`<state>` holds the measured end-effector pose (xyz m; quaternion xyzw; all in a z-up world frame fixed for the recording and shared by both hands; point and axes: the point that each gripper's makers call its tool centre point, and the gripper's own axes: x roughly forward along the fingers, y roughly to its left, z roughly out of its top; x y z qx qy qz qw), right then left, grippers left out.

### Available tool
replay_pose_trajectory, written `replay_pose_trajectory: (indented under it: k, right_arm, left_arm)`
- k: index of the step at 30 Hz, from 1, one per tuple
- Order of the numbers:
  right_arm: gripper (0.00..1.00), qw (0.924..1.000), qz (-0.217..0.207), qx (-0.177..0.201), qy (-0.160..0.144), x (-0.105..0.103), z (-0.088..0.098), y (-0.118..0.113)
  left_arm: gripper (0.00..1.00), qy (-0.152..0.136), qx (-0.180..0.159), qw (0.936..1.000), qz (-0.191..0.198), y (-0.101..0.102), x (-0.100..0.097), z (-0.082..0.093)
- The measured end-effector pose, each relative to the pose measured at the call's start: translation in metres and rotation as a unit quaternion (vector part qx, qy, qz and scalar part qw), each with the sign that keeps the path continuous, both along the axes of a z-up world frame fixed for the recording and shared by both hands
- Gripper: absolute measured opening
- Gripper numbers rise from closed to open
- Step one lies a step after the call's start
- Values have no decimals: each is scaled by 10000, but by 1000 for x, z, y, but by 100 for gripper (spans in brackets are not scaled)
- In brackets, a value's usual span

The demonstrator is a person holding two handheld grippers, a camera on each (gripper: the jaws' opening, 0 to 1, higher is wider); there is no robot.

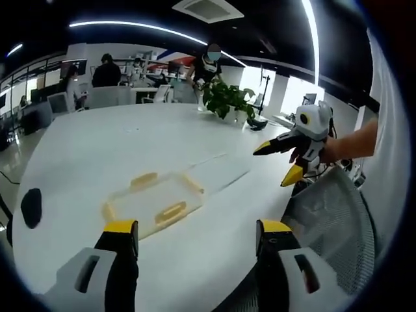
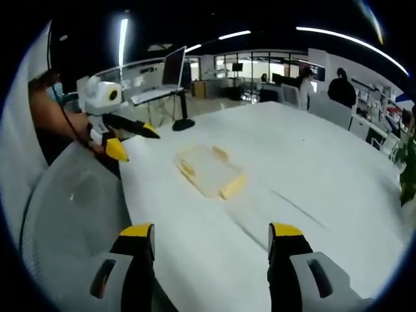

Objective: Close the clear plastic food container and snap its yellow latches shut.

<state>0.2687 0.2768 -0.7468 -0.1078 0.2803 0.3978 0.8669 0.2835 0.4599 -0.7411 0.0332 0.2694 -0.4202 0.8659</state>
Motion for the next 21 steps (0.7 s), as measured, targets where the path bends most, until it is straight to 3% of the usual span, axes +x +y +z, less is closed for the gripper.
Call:
replay_pose_trajectory:
  k: [11, 15, 21]
  right_arm:
    - [68, 9997, 197, -112, 89, 10, -9, 4]
    - [66, 9994, 279, -172, 73, 15, -10, 7]
    - [65, 9989, 415, -236, 40, 23, -10, 11]
  left_arm:
    - [71, 75, 231, 9993, -284, -7, 4, -15]
    - [70, 102, 135, 9996, -226, -7, 12, -15]
    - [68, 58, 250, 9991, -338, -5, 20, -16]
